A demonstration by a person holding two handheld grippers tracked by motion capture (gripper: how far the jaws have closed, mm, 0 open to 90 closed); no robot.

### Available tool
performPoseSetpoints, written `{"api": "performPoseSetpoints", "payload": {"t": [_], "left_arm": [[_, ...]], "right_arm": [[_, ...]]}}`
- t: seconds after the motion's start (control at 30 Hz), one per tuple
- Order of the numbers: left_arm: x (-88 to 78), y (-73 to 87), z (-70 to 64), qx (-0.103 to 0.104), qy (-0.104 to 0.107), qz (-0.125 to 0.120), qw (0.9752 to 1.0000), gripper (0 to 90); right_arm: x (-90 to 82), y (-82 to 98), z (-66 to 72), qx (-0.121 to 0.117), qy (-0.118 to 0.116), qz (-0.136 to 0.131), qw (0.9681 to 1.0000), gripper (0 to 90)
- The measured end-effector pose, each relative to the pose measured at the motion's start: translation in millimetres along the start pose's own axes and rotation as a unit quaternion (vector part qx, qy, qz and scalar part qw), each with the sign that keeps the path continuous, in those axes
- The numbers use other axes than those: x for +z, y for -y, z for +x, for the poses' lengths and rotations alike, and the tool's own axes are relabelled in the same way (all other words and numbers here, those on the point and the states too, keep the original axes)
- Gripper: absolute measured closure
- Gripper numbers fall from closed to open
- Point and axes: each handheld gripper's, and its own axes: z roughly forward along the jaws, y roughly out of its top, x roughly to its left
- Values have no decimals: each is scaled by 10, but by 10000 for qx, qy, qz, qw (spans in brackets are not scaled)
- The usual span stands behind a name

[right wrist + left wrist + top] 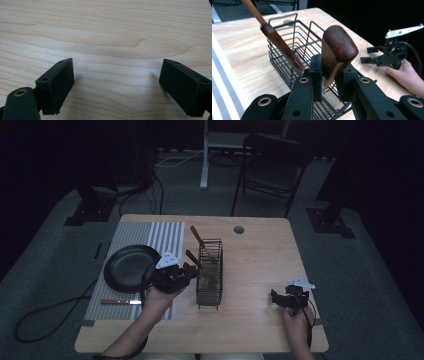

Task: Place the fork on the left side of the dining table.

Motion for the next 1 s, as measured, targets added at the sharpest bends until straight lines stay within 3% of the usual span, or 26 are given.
{"api": "performPoseSetpoints", "payload": {"t": [0.43, 0.5, 0.67, 0.87, 1.0], "left_arm": [[-363, -288, 11, 12, 128, -524, 9985, 772], [-422, -368, 43, -89, 198, -653, 9976, 772], [-490, -509, 84, -33, 78, -796, 9968, 773], [-549, -677, 142, 8, -56, -1102, 9939, 773], [-531, -768, 206, 33, -137, -1117, 9936, 773]], "right_arm": [[0, 0, -1, -5, -1, -5, 10000, 123], [0, 0, -2, -11, 2, -3, 10000, 123], [0, 0, -2, -11, 1, -3, 10000, 123], [0, 0, -1, -7, 1, 2, 10000, 123], [0, 0, -1, -9, 0, 0, 10000, 123]]}}
